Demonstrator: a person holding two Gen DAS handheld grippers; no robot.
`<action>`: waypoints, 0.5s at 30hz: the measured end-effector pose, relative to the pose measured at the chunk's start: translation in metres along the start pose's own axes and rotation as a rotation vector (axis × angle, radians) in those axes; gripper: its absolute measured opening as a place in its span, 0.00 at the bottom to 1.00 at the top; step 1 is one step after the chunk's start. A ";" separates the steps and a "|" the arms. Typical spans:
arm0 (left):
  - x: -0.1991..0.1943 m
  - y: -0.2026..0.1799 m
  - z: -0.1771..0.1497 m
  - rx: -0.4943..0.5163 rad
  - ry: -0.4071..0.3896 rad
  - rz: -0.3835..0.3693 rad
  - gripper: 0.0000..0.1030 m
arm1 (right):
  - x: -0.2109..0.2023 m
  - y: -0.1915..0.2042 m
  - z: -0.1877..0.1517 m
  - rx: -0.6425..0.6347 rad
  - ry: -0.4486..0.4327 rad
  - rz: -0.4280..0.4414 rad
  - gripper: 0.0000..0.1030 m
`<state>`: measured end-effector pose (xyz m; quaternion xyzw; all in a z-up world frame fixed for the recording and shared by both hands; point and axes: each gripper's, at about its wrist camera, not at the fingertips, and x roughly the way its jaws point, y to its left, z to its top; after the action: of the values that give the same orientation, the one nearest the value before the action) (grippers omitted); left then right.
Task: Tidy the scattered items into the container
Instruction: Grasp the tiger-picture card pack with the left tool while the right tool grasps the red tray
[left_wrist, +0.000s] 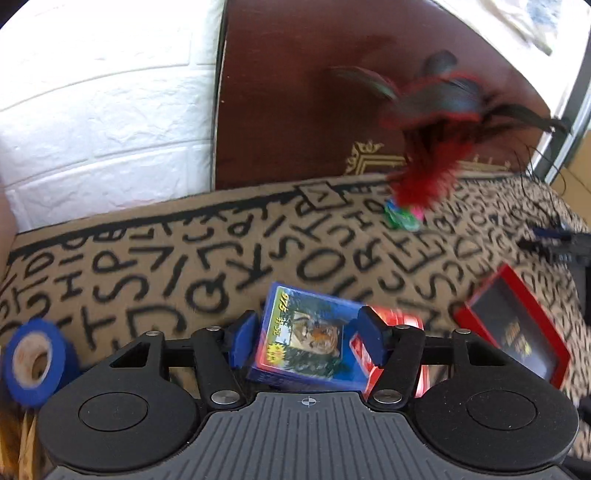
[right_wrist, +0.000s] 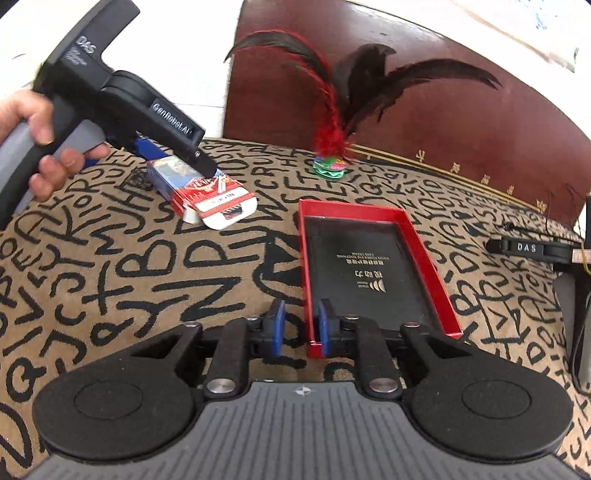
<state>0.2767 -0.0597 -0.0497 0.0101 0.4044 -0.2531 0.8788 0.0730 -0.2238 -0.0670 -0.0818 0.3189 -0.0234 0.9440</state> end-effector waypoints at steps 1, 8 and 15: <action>-0.008 -0.001 -0.007 -0.001 0.006 -0.010 0.58 | -0.001 0.002 0.002 -0.004 -0.007 0.003 0.33; -0.056 -0.008 -0.031 0.144 -0.006 -0.064 0.80 | -0.023 0.016 0.007 -0.013 -0.101 0.065 0.52; -0.036 -0.039 -0.009 0.400 -0.017 -0.085 0.93 | -0.024 0.030 0.005 -0.031 -0.073 0.085 0.55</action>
<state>0.2329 -0.0758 -0.0228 0.1652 0.3388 -0.3652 0.8512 0.0569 -0.1908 -0.0535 -0.0836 0.2879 0.0246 0.9537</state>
